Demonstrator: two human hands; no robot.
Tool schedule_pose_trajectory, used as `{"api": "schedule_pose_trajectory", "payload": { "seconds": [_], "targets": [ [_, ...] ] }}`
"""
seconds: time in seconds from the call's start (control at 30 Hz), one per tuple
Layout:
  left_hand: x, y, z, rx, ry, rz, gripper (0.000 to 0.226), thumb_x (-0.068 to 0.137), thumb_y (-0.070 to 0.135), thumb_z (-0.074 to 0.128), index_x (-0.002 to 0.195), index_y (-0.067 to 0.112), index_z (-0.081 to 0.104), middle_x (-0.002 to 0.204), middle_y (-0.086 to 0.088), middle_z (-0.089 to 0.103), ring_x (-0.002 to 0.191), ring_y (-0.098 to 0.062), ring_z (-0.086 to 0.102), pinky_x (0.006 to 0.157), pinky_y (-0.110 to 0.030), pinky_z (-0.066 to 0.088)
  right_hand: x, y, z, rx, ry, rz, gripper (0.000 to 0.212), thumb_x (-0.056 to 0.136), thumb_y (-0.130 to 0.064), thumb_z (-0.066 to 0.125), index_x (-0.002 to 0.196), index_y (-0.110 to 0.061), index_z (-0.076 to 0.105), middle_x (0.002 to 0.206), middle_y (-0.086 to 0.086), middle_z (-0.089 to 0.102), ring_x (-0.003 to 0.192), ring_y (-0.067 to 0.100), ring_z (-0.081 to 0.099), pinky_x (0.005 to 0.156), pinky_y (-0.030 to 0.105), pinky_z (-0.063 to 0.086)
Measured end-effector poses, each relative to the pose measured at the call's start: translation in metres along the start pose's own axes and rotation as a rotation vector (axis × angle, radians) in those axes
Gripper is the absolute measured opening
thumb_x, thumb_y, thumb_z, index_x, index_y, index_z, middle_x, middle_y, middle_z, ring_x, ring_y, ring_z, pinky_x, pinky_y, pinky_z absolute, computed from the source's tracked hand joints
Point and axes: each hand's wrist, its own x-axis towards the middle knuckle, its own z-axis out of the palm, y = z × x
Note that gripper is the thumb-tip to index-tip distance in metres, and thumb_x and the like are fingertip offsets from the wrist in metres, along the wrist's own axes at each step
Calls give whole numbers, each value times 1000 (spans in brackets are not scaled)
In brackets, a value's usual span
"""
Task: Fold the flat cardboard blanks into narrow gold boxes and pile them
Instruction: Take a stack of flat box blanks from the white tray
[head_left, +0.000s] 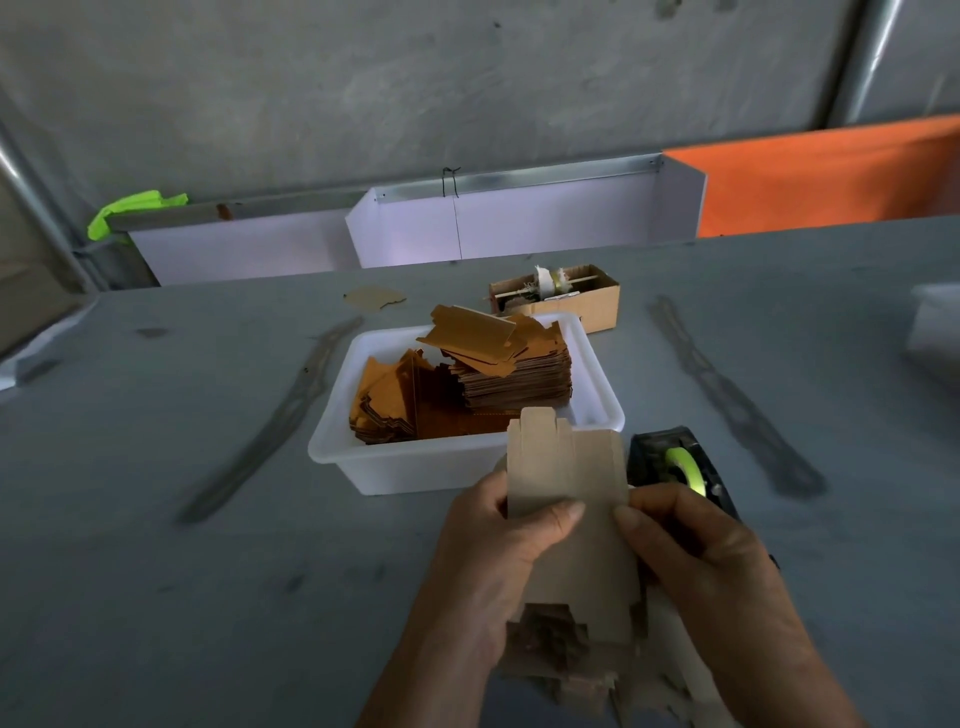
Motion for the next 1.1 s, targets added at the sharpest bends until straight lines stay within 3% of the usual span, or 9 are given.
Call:
{"api": "schedule_pose_trajectory", "payload": {
  "seconds": [0.23, 0.3, 0.4, 0.57, 0.7, 0.83, 0.97, 1.1],
  "targets": [
    [-1, 2, 8, 14, 30, 28, 33, 82, 27, 71, 114, 24, 63, 101, 8, 69, 95, -4, 61, 67, -11, 42, 0, 2, 0, -45, 57, -69, 14, 80, -18, 69, 80, -32, 68, 72, -8, 69, 64, 4, 64, 57, 23, 50],
    [0, 1, 11, 21, 58, 49, 26, 83, 27, 71, 108, 25, 66, 95, 8, 71, 89, -3, 64, 63, -9, 43, -2, 0, 1, -54, 60, -111, 15, 74, -33, 69, 86, -39, 65, 73, -9, 68, 65, 4, 63, 59, 24, 51],
    [1, 0, 13, 21, 89, 51, 17, 81, 27, 73, 98, 26, 69, 87, 10, 73, 81, -1, 65, 63, -12, 46, -5, -1, 3, 0, 7, -155, 32, 60, -51, 65, 90, -40, 65, 74, -5, 67, 68, 7, 64, 59, 19, 52],
    [1, 1, 15, -15, 85, 38, 11, 82, 24, 73, 92, 23, 72, 85, 7, 74, 84, -7, 68, 73, -24, 50, -7, 0, 9, 87, -90, -201, 17, 76, -34, 58, 90, -36, 68, 78, -1, 69, 76, 11, 68, 64, 23, 55],
    [-1, 1, 18, -11, 58, 52, 7, 85, 20, 68, 89, 18, 73, 87, -5, 72, 87, -20, 67, 80, -36, 55, -6, 0, 15, 91, -97, -182, 21, 69, -30, 63, 88, -38, 67, 71, 1, 64, 66, 12, 64, 59, 22, 53],
    [-3, 2, 14, -53, 18, 20, 11, 88, 18, 63, 88, 21, 73, 86, -1, 73, 86, -15, 68, 76, -31, 53, -2, 3, 17, 82, -90, -155, 24, 63, -34, 67, 86, -38, 67, 67, 0, 60, 65, 17, 63, 60, 25, 54],
    [-4, 4, 11, -81, -35, -9, 13, 88, 19, 62, 90, 22, 74, 88, 1, 74, 91, -16, 69, 91, -41, 51, -1, 1, 19, 119, -117, -127, 22, 63, -29, 69, 84, -36, 67, 64, 0, 59, 62, 14, 60, 60, 24, 53],
    [-5, 1, 9, -101, -47, -15, 18, 92, 26, 58, 88, 21, 75, 87, -4, 74, 90, -21, 69, 93, -46, 50, 0, 3, 20, 122, -70, -96, 22, 61, -28, 68, 82, -36, 67, 60, -3, 55, 59, 12, 56, 57, 22, 50]
  ]
}}
